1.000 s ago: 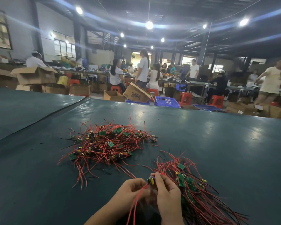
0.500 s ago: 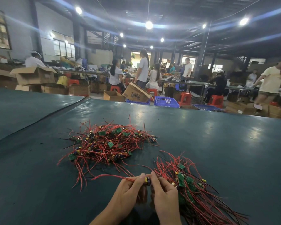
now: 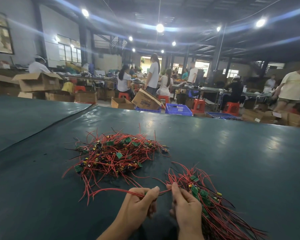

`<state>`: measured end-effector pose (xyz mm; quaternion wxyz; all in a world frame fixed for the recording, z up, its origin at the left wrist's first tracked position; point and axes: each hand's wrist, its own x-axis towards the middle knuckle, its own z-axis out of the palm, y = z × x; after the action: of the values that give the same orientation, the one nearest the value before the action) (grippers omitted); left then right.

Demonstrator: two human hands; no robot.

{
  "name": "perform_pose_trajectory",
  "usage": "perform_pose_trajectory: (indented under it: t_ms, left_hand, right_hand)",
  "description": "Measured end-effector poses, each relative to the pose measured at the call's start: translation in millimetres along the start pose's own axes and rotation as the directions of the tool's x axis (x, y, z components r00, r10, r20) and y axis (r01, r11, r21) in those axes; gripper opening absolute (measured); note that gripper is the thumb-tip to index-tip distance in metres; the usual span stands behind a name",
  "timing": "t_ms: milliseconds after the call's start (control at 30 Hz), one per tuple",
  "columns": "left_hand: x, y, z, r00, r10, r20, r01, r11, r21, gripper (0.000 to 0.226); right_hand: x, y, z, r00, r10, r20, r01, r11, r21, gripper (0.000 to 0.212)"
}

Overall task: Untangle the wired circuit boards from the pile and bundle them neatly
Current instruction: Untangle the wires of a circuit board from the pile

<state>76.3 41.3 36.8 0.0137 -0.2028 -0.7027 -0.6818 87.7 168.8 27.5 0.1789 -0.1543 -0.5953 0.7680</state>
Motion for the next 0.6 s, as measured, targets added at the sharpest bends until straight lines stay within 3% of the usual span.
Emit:
perform_pose_trajectory:
  t_ms: [167, 333, 433, 600]
  left_hand:
    - [1, 3, -2, 1.000, -0.006, 0.014, 0.007, 0.999, -0.047, 0.049]
    - [3, 3, -10, 1.000, 0.003, -0.027, -0.006, 0.995, -0.102, 0.049]
    - [4, 3, -10, 1.000, -0.007, -0.031, 0.003, 0.992, -0.128, 0.049]
    - [1, 4, -2, 0.995, -0.001, 0.103, 0.012, 0.994, -0.106, 0.056]
  right_hand:
    - [12, -9, -17, 0.989, 0.060, -0.139, -0.036, 0.985, 0.166, 0.022]
    - [3, -12, -14, 0.985, -0.046, -0.164, 0.065, 0.991, 0.113, 0.024]
    - [-2, -11, -8, 0.994, -0.065, -0.085, 0.074, 0.992, 0.104, 0.035]
    - [-20, -1, 15, 0.968, -0.068, 0.241, 0.071, 0.997, -0.004, 0.038]
